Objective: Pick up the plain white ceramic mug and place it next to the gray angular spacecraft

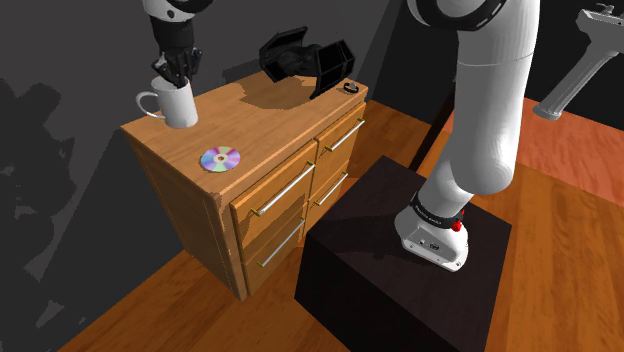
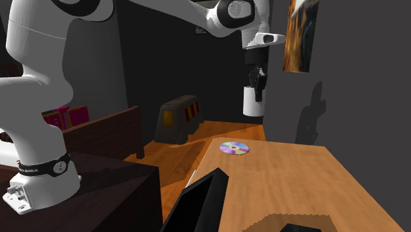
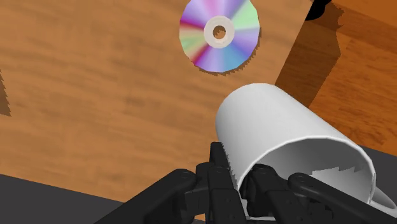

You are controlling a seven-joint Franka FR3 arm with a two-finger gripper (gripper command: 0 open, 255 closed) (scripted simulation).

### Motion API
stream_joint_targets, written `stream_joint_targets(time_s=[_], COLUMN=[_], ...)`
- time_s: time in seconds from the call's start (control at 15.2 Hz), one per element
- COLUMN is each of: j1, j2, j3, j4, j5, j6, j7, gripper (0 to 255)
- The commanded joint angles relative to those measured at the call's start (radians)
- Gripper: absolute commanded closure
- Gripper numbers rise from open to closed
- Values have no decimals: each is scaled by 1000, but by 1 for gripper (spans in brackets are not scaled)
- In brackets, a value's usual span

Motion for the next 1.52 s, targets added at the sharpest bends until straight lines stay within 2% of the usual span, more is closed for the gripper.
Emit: stream_joint_targets(time_s=[0.0,0.79,1.45], j1=[2,16,43], j2=[-2,10,67], j3=[1,4,3], j4=[22,202,429], j5=[1,2,-11], j6=[-24,-192,-362], j7=[-1,-11,-18], gripper=[255,255,255])
